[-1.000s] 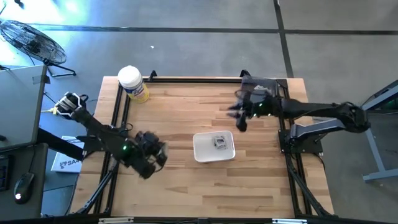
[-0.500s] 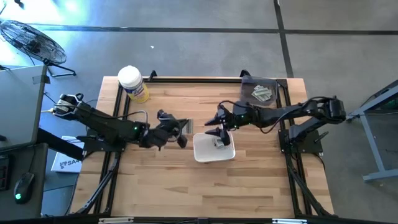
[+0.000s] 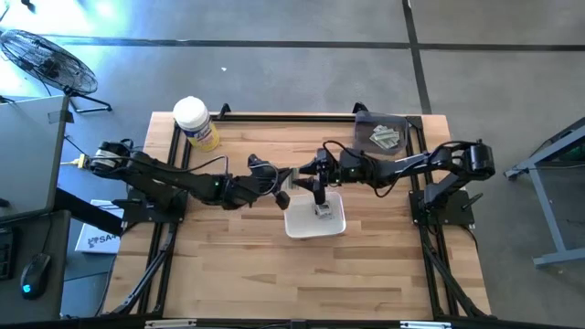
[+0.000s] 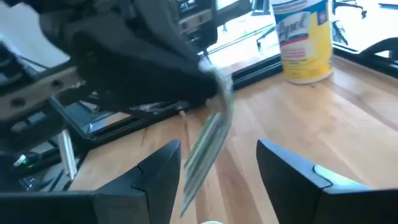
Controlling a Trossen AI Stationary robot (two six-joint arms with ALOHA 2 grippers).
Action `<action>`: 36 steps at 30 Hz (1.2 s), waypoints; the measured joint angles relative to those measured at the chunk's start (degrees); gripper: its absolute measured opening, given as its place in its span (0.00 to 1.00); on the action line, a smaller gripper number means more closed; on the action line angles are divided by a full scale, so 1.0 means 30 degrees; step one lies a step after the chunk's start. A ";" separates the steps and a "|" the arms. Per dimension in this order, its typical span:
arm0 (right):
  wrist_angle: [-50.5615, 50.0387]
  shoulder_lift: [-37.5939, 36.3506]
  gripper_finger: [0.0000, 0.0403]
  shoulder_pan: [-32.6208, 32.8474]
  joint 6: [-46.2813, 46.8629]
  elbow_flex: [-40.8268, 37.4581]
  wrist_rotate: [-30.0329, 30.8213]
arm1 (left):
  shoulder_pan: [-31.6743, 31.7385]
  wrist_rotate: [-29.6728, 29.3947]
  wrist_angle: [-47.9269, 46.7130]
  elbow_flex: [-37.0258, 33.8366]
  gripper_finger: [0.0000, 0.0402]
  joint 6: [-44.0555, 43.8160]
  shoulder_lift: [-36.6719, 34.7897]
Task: Pick & Place First Aid Supplies
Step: Put the green bandage into the black bin
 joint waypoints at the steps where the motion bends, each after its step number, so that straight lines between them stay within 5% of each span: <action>1: 0.0007 0.0043 0.51 -0.0097 0.0058 0.0000 0.0016 | 0.0104 0.0137 0.0091 -0.0007 0.00 -0.0015 0.0106; 8: 0.0043 0.0085 0.45 -0.0360 0.0020 0.0000 0.0018 | 0.0237 0.0049 0.0569 0.0000 0.00 0.0476 0.0242; 19: 0.1310 0.0093 0.03 -0.0368 -0.1005 0.0000 0.0644 | 0.0707 -0.0146 0.1846 0.0000 0.00 0.1540 0.0242; 25: 0.1162 0.0093 0.02 -0.0368 -0.1182 0.0000 0.0832 | 0.0975 0.0722 0.1770 0.0000 0.01 0.2092 0.0242; 30: 0.1089 0.0093 0.01 -0.0360 -0.1379 0.0000 0.0467 | 0.1068 -0.0066 0.1001 0.0000 0.13 0.3108 0.0224; 36: -0.0294 -0.0167 0.01 -0.0366 -0.1153 0.0000 -0.0648 | 0.1068 -0.3401 -0.1989 0.0000 0.37 0.3886 -0.1219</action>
